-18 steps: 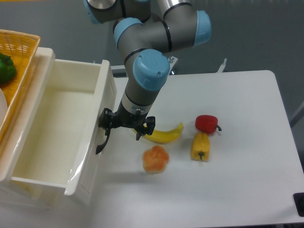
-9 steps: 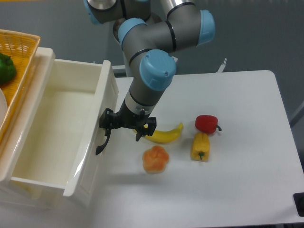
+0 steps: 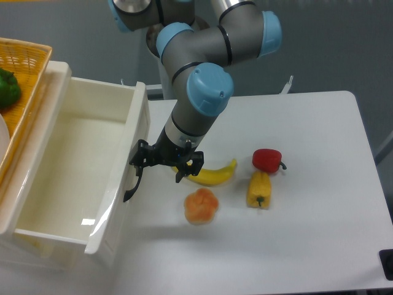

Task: Slide open the top white drawer

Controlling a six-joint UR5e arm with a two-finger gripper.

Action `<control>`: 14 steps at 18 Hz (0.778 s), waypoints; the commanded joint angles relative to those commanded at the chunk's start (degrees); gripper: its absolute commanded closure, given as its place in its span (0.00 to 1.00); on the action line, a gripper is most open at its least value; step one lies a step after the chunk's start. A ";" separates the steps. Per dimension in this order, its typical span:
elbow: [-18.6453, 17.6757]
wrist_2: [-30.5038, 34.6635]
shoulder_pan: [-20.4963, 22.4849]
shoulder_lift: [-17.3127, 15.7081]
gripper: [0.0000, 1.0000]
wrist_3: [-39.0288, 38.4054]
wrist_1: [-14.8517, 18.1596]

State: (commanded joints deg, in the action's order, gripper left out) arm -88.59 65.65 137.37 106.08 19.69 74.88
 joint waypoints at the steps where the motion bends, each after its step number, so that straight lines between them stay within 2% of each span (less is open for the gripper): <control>1: 0.00 0.26 0.09 -0.09 0.00 0.09 -0.26; 6: 1.05 0.53 0.71 0.26 0.00 5.88 -3.95; 10: 0.88 7.63 0.62 0.17 0.00 12.73 -4.22; 14: 0.53 13.08 0.53 0.70 0.00 14.41 -4.22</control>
State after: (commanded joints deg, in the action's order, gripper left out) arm -88.07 78.74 137.90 106.79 34.10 70.66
